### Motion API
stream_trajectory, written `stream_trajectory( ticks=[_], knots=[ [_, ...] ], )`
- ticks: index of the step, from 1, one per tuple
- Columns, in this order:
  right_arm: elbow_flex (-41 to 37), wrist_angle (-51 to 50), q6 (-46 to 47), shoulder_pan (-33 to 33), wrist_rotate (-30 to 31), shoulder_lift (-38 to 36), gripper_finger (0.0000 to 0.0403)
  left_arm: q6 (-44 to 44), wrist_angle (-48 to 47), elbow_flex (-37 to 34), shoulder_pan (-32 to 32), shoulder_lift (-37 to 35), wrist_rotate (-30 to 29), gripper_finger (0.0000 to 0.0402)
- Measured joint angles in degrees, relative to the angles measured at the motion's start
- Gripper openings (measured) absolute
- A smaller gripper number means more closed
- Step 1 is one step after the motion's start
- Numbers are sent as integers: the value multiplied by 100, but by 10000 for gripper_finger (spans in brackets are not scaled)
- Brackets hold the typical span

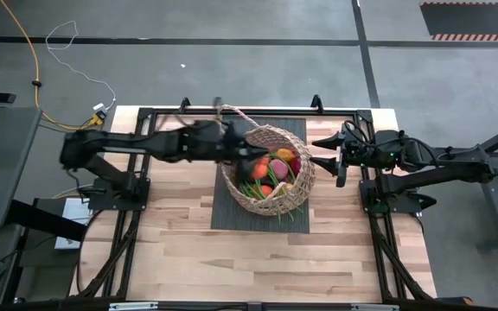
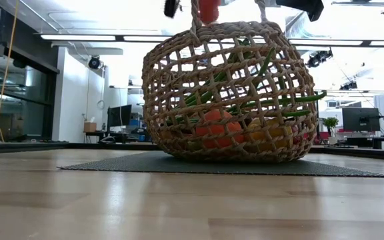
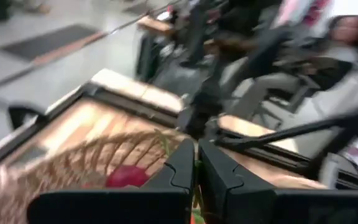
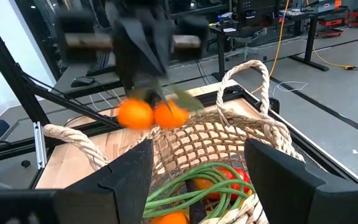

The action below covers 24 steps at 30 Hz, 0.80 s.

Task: Build produce basket
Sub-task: Put the tangerine into the woven basket

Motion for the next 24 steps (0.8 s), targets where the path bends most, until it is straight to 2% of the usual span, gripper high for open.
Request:
stream_trajectory(
  ticks=[7,15,24],
  knots=[
    [0,0,0,-1,0,0,243,-1062,-81,60,0,846,-758,1],
    [-1,-2,0,-2,2,0,243,-2317,-110,62,0,1553,-678,1],
    [-1,0,0,-2,38,0,243,-3021,-27,62,26,2128,-596,14]
  ],
)
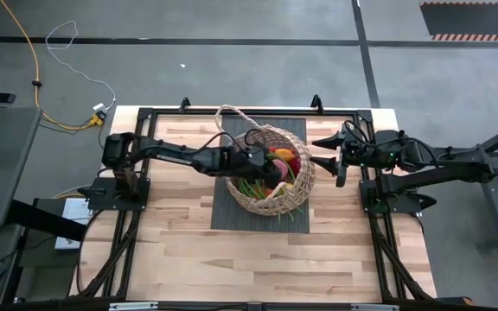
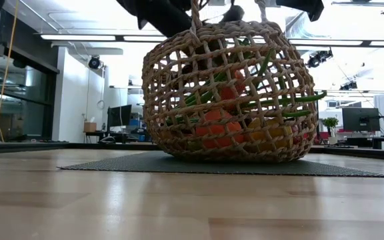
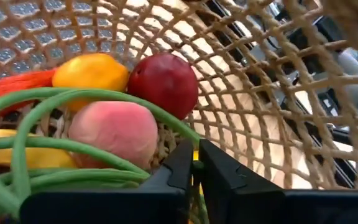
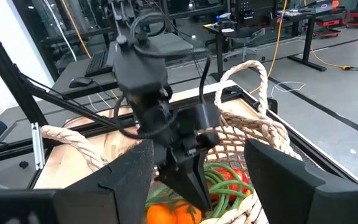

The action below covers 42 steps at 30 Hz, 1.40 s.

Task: Build produce basket
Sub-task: Put the tangerine into the woven basket, then return to Home Position

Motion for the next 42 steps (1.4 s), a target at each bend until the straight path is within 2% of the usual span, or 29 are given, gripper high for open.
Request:
stream_trajectory(
  ticks=[8,12,19,24,30,36,39,42],
  knots=[
    [2,2,2,-2,34,14,243,-6,48,0,124,217,371,72],
    [0,6,1,-2,34,64,243,-6,91,0,251,208,600,124],
    [0,0,2,-2,33,110,243,193,276,0,575,21,1639,228],
    [0,50,2,-2,32,94,243,170,275,0,777,-309,2006,277],
    [0,105,0,-2,32,95,243,348,276,-1,834,-877,2007,289],
    [0,137,2,-2,30,96,243,494,285,-2,637,-1559,2037,290],
    [0,205,1,-2,30,96,243,1034,309,-2,490,-2038,2036,290],
    [0,358,2,-1,30,95,243,2068,297,-2,288,-2536,2047,289]
  ],
)
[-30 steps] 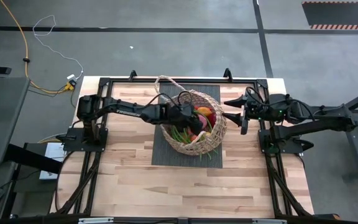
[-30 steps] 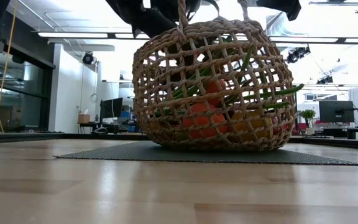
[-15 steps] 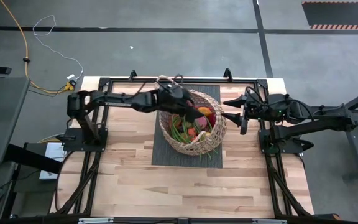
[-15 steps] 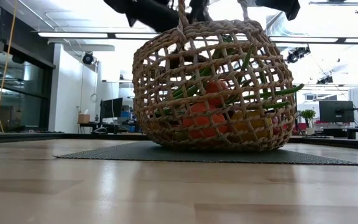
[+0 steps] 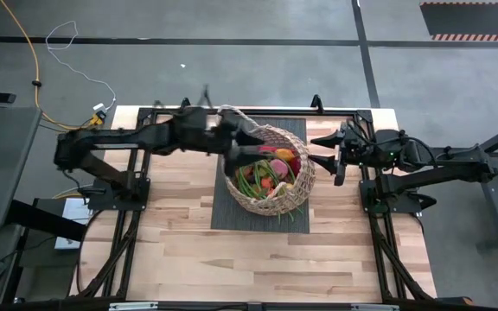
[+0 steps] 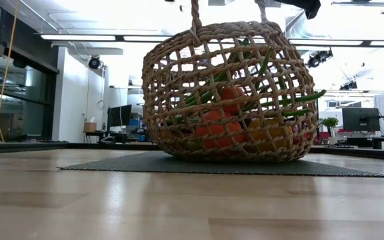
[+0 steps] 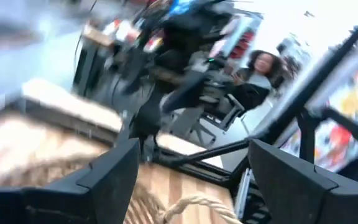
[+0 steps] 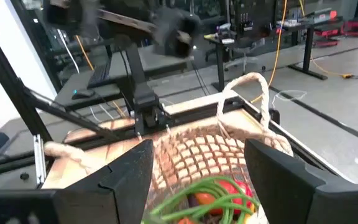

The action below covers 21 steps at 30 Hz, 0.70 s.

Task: Build produce basket
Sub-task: Return to Home Position

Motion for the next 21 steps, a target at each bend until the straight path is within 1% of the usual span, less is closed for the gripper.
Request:
stream_trajectory(
  ticks=[4,7,10,14,18,21],
  knots=[
    [0,252,-2,-1,-2,-1,243,1318,-281,2,-268,-617,-4,283],
    [0,292,-2,0,-2,-1,243,1888,-444,-138,-419,-1063,-34,276],
    [0,292,-2,1,-2,-1,243,1954,-420,-498,-458,-1546,-107,263],
    [0,292,-2,-1,-2,-1,243,1903,-291,-1183,-452,-2239,-506,235],
    [0,305,-2,-1,-2,-1,243,1756,244,-1915,-452,-2855,-673,198],
    [0,320,1,-1,-2,-1,243,1724,680,-2350,-453,-3241,-762,162]
  ],
)
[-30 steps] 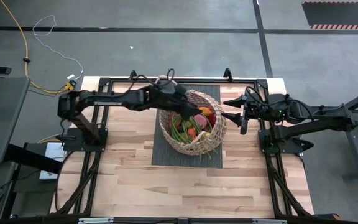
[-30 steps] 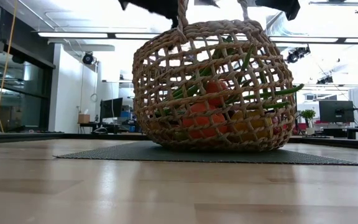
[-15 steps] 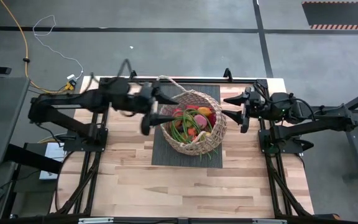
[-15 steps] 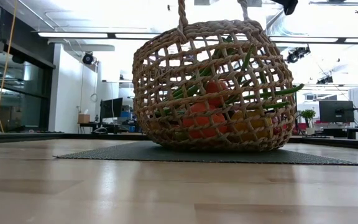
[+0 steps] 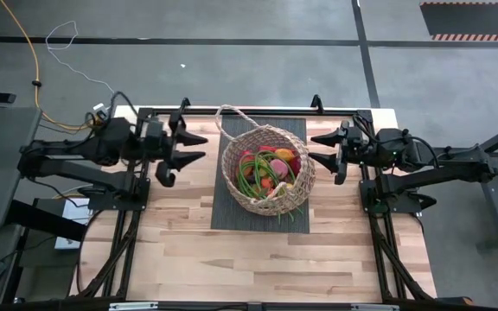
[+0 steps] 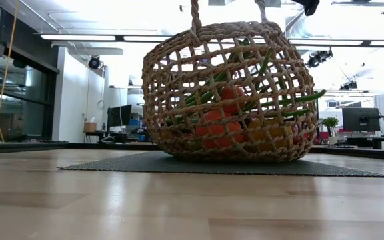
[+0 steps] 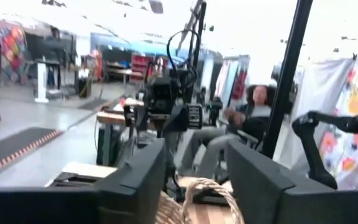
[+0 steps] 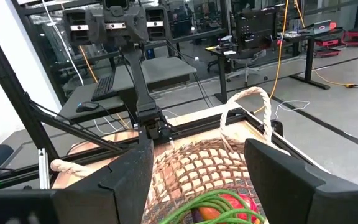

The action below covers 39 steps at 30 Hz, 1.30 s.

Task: Build produce basket
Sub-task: Return to Home Position

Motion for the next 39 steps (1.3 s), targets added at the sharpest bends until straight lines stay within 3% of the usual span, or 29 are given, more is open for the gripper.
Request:
stream_trajectory(
  ticks=[10,29,35,39],
  knots=[
    [0,9,255,2,-2,0,243,107,202,-448,2,-437,-28,8],
    [0,11,253,1,-2,0,243,263,-213,-462,0,-489,171,0],
    [0,11,257,2,-4,0,243,4,1051,-1380,0,-584,239,0],
    [0,11,303,2,-4,-11,243,-311,1470,-2004,0,-777,-37,0]
  ],
)
